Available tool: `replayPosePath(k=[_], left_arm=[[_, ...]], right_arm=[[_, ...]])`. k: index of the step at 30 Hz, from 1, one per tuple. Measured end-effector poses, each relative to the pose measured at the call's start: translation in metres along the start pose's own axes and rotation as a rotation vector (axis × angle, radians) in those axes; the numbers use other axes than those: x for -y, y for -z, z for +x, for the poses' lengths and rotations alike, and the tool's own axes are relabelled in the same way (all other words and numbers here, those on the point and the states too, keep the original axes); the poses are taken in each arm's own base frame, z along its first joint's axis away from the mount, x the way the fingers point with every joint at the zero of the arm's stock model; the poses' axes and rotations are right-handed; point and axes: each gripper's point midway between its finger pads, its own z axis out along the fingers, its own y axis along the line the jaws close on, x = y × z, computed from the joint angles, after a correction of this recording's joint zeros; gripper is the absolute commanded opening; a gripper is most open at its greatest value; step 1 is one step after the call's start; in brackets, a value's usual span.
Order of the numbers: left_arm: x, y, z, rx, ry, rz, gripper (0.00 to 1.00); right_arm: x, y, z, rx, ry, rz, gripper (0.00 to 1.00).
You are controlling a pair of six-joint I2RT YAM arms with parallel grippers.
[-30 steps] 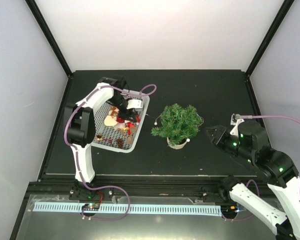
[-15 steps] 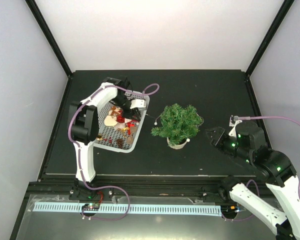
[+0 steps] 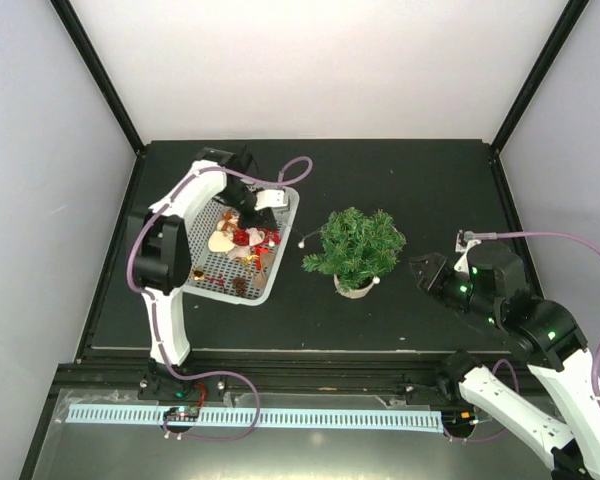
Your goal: Decorate the small christmas tree
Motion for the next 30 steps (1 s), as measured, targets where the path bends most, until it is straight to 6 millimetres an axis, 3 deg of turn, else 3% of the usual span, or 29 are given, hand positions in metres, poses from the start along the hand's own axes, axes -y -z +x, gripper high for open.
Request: replayPosePath(k=[3, 10, 14, 21, 30], left_arm=[[-0.002, 0.032, -0.013, 0.02, -0.018, -0.073, 0.02], [0.005, 0.127, -0.061, 0.071, -0.095, -0.324, 0.01], [0.005, 0.162, -0.078, 0.067, -0.105, -0.433, 0.02], [0.009, 0.204, -0.092, 0.069, -0.08, -0.537, 0.02], [0.059, 0.276, -0.132, 0.167, -0.14, -0.701, 0.02]], right_arm=[[0.001, -0.004, 0.0, 0.002, 0.0, -0.003, 0.45], [-0.001, -0.005, 0.001, 0.007, 0.008, -0.031, 0.46], [-0.005, -0.001, 0.001, 0.016, 0.019, -0.058, 0.46], [-0.004, 0.002, 0.003, 0.024, 0.034, -0.088, 0.46], [0.001, 0.003, 0.011, 0.018, 0.038, -0.115, 0.46]])
